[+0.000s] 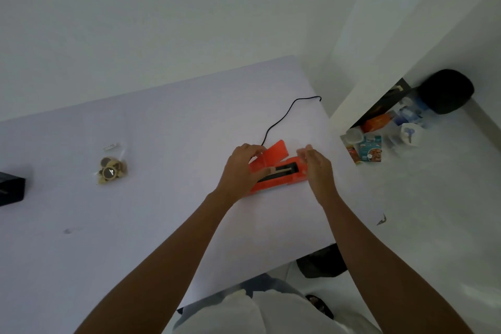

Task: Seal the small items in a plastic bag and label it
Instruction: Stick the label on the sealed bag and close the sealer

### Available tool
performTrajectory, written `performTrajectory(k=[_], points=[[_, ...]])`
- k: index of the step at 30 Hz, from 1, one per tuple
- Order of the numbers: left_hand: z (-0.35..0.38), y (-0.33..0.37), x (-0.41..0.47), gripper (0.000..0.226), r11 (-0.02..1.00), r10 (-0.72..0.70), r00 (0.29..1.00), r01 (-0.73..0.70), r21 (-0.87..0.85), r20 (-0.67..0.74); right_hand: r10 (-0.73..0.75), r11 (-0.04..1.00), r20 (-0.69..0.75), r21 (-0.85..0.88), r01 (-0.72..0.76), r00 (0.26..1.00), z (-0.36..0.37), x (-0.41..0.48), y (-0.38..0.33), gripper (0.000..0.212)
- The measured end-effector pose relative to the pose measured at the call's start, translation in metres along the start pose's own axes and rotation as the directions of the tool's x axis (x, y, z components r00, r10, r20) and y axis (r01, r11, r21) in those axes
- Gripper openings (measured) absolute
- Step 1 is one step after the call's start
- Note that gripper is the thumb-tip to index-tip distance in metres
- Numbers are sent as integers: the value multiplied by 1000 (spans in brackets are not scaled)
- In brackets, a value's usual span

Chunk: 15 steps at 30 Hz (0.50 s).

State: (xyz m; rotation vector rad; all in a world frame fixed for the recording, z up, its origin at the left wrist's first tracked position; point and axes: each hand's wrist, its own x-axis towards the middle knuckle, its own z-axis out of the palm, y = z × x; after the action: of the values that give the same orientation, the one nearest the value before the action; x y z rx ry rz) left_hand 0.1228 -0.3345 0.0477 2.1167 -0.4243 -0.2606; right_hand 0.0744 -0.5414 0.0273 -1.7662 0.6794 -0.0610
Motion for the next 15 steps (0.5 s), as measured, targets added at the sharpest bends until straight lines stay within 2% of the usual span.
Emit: performTrajectory(k=[2, 4, 8, 11, 15], points=[[12, 1, 7, 47, 998, 0, 1000, -1, 62, 11, -84, 990, 78, 116, 75, 993, -4, -1, -12, 50], [23, 0, 11, 45, 995, -7, 1000, 6, 100, 15, -169, 980, 134, 131, 151, 976, -7, -3, -21, 47], [36, -4, 14, 47, 981, 12, 1000, -15, 192, 15, -208, 977, 143, -15, 212, 968, -4, 2, -26, 25], [38, -17, 10, 64, 966, -26, 997, 6, 258, 72, -167, 983, 158, -48, 177, 973, -7, 6, -23, 28], [29, -50, -9, 89, 913, -216, 969, 157, 377, 118, -145, 987, 245, -28, 157, 959, -12, 7, -17, 42]])
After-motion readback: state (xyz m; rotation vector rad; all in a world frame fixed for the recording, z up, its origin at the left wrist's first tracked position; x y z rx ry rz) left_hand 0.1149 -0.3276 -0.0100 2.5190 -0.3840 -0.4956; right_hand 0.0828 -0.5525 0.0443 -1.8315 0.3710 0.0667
